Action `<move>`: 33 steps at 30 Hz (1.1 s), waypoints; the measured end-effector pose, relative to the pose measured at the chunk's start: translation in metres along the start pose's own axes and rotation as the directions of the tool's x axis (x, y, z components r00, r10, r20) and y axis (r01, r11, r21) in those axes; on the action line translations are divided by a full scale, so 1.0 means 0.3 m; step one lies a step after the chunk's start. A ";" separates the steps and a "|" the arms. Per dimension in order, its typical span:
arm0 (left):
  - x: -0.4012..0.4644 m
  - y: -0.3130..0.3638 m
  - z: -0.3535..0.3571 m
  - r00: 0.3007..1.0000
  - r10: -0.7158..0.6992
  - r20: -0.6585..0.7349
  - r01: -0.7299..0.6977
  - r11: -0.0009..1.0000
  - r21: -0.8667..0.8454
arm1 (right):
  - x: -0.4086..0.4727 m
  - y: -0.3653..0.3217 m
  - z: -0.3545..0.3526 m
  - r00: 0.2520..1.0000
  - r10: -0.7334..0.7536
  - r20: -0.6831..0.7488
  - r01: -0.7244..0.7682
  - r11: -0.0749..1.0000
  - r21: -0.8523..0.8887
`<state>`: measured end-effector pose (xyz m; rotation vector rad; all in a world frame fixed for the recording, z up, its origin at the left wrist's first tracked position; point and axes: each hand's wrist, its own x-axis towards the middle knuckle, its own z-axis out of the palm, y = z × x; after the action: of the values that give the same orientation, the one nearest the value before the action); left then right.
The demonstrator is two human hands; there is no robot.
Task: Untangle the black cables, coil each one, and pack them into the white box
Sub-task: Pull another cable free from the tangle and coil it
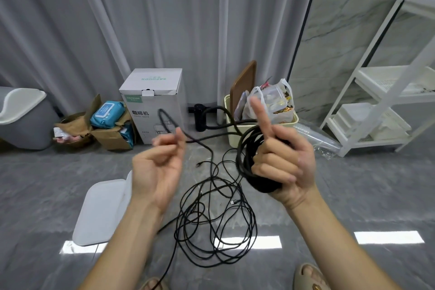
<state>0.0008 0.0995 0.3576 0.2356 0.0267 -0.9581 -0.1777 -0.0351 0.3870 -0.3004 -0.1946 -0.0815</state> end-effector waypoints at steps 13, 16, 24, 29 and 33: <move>0.003 -0.073 -0.017 0.992 -0.125 -0.014 0.124 0.967 0.222 | 0.007 0.008 -0.020 0.993 0.117 0.026 -0.116 0.992 -0.044; -0.019 -0.093 0.008 0.993 -0.120 0.020 0.108 0.944 0.312 | 0.009 0.008 -0.019 0.993 0.116 0.020 -0.115 0.993 -0.041; -0.011 -0.163 0.080 0.999 0.014 -0.032 0.008 0.800 0.600 | 0.010 0.017 -0.026 0.991 0.131 0.003 -0.131 0.991 -0.027; 0.001 -0.134 0.081 0.992 0.101 -0.081 -0.042 0.842 0.538 | 0.008 0.001 -0.019 0.995 0.102 0.005 -0.102 0.995 -0.015; -0.017 -0.131 0.087 0.990 0.076 -0.119 -0.005 0.863 0.505 | 0.011 0.002 -0.020 0.996 0.088 -0.015 -0.088 0.996 -0.005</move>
<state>-0.0361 0.0764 0.3762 0.7858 -0.1073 -0.8916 -0.1734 -0.0364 0.3819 -0.3133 -0.1666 0.0028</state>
